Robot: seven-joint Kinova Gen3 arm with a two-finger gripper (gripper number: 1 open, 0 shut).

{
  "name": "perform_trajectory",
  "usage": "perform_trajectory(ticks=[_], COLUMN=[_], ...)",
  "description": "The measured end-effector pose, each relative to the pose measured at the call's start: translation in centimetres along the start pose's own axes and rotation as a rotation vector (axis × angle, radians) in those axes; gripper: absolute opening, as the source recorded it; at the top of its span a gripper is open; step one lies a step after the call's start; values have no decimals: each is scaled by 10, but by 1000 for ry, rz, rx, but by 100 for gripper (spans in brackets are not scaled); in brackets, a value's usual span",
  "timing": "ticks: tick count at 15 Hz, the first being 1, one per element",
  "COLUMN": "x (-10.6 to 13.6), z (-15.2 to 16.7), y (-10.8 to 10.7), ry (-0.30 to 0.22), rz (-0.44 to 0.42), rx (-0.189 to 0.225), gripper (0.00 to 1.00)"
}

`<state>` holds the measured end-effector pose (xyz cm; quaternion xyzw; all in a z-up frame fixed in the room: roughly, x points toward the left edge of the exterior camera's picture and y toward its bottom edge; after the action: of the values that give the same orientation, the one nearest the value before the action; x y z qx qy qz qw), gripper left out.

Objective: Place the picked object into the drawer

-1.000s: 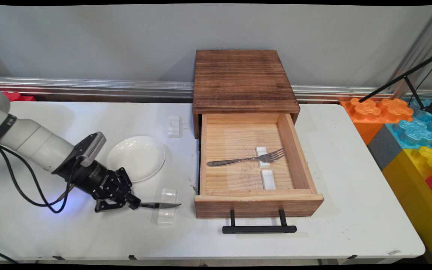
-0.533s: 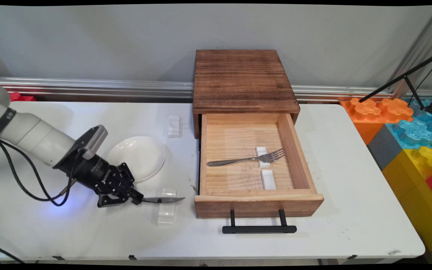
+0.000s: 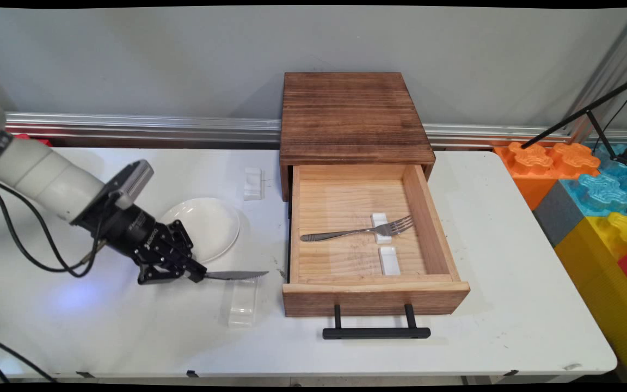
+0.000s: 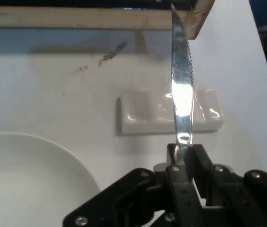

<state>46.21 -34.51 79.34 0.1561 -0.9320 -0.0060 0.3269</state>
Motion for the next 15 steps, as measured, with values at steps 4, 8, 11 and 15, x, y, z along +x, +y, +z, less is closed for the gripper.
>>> perform_trajectory(ticks=[4, 8, 11, 15], x=[13, 27, 44, 72], z=[-27, -52, -66, -72], y=[-6, -10, -14, -17], ry=[-26, -40, -40, -27], rz=[-12, -32, -53, -73], rx=[6, 4, 5, 18], gripper=[0, 0, 0, 0])
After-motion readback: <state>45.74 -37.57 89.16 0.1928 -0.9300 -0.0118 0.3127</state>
